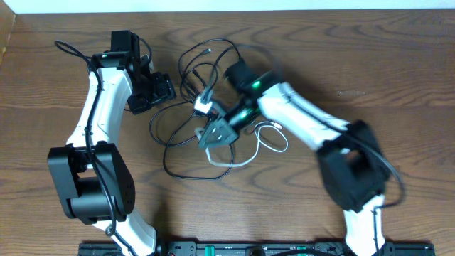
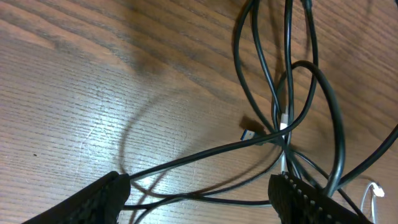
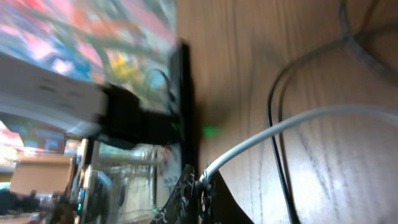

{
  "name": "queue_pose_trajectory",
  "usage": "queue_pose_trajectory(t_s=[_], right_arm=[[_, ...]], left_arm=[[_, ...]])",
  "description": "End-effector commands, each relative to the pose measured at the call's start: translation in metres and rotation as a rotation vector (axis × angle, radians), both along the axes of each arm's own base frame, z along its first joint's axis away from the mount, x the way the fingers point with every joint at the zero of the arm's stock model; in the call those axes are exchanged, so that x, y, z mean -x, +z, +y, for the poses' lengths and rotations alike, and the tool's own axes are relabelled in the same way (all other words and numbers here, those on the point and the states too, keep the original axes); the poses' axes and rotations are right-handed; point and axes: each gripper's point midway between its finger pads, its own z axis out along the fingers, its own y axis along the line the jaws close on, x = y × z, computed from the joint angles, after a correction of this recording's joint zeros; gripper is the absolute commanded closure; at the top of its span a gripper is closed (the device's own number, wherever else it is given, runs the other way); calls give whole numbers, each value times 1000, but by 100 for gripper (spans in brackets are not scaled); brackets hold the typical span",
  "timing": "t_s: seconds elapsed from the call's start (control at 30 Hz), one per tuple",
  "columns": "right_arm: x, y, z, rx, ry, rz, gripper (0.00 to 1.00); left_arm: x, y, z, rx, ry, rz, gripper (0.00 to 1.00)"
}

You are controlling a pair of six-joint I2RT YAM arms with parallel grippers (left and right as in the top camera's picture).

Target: Untangle cables

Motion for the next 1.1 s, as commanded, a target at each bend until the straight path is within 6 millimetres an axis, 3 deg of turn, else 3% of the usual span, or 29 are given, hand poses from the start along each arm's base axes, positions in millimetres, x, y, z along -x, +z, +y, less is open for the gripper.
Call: queue_pose_trajectory(t_s=[0.0,0.1,0.13,0.27,0.43,0.57,0.7,0.9,1.07], right_arm=[[-31,125,-45,-228,-116,-156,99],[-55,173,-85,-264,-245,-245,99],[-71,202,-117,-274,-353,-302,99],[-100,244,-185,-267,-585,-399,99],[-120,266,-260,-250,-794,-462,99],[-138,246,-298,-159,-936,-420,99],[-142,208,-292,-41,-940,-354,95],[-137,143,-251,185,-849,-266,51],[-126,104,-211,325,-757,-216,43]], left_arm=[[1,-5,-1,14,8,15,23],[1,-5,-1,16,14,16,23],[1,-5,-1,16,14,16,23],[1,-5,-1,18,28,19,23],[1,-5,-1,18,28,19,23],[1,-5,-1,18,28,19,23],[1,-5,-1,21,27,19,23],[1,-5,-2,21,25,19,23],[1,-5,-2,21,26,19,23]])
